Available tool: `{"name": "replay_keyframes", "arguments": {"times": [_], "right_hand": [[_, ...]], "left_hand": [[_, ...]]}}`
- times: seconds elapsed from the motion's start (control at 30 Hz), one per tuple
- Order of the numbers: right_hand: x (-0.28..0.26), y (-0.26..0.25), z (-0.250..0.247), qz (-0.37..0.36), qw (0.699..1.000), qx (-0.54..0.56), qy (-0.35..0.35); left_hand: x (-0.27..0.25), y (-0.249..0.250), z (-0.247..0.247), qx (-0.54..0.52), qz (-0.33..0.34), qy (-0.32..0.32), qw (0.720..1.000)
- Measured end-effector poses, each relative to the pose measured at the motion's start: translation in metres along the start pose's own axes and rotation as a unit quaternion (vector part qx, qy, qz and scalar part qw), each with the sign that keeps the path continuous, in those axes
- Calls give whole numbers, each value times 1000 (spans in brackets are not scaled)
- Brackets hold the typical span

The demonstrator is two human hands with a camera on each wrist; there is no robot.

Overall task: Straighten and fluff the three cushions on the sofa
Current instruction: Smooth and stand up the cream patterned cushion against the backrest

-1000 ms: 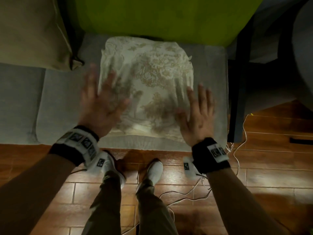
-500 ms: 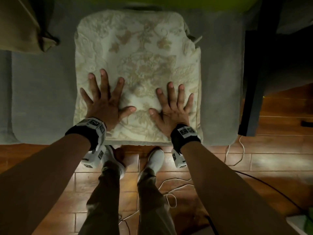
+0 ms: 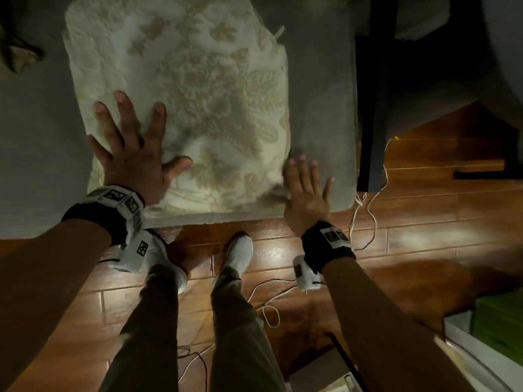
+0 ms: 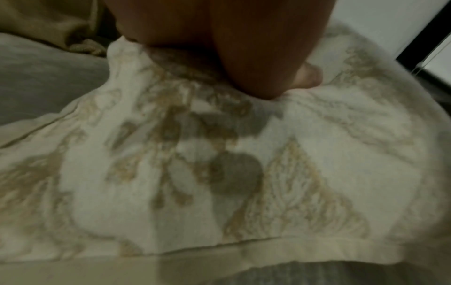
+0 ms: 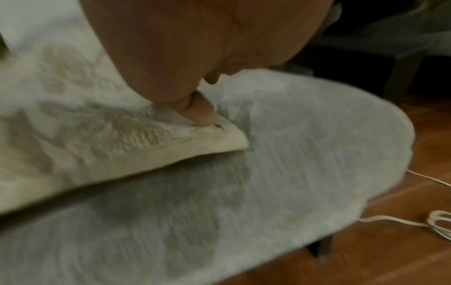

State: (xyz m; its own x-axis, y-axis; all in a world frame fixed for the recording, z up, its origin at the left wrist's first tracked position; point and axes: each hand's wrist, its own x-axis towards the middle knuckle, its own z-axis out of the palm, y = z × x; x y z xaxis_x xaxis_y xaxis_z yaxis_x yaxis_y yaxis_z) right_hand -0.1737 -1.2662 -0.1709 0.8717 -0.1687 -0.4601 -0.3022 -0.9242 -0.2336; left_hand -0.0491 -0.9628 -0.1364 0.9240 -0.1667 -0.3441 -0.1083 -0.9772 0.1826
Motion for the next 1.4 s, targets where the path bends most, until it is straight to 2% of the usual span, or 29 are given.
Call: {"name": "replay_keyframes", "arguments": {"times": [0.07,0.13,0.17,0.2,0.23,0.3,0.37,0.47,0.57,0.63,0.83,0.97,1.03,1.1,1.17,1.27,1.33,1.4], "right_hand": [[-12,-17,-28,3,990,94,108],[-19,-53,-52,-70,963,151,213],[-20,-75,-58,-118,954,149,232],[-16,-94,-58,-163,952,133,224],[-10,-109,-52,-192,957,108,186],[10,-114,-29,-193,978,33,77],[30,-97,-4,-184,982,-51,8],[49,-81,9,-197,972,-115,-55],[54,-84,6,-197,970,-118,-74],[54,-86,2,-194,970,-115,-95],[40,-98,-9,-179,964,-136,-140],[19,-103,-29,-162,970,-127,-133],[2,-105,-42,-171,977,-99,-76],[-15,-113,-57,-186,982,-30,20],[-24,-128,-67,-225,969,11,101],[-15,-167,-64,-347,921,-32,175],[4,-190,-49,-361,916,-87,155],[24,-196,-30,-316,933,-140,100]], "left_hand": [[-5,6,-14,-23,5,22,999],[-12,16,-26,-23,27,72,997],[-17,22,-29,-6,53,104,993],[-21,28,-29,16,83,127,988],[-24,32,-25,37,109,134,984],[-27,29,-11,61,123,107,985],[-28,12,7,82,126,62,987],[-16,-6,23,111,114,19,987],[-12,-8,26,100,98,18,990],[-20,-14,26,89,66,9,994],[-56,-42,39,-6,-90,-68,994],[-76,-73,42,-158,-170,-141,962],[-86,-80,30,-255,-179,-105,944],[-91,-80,13,-371,-215,-50,902],[-90,-85,3,-414,-263,-24,871],[-83,-97,-1,-401,-298,-81,863],[-80,-106,1,-442,-312,-91,836],[-83,-116,4,-502,-330,-57,798]]}}
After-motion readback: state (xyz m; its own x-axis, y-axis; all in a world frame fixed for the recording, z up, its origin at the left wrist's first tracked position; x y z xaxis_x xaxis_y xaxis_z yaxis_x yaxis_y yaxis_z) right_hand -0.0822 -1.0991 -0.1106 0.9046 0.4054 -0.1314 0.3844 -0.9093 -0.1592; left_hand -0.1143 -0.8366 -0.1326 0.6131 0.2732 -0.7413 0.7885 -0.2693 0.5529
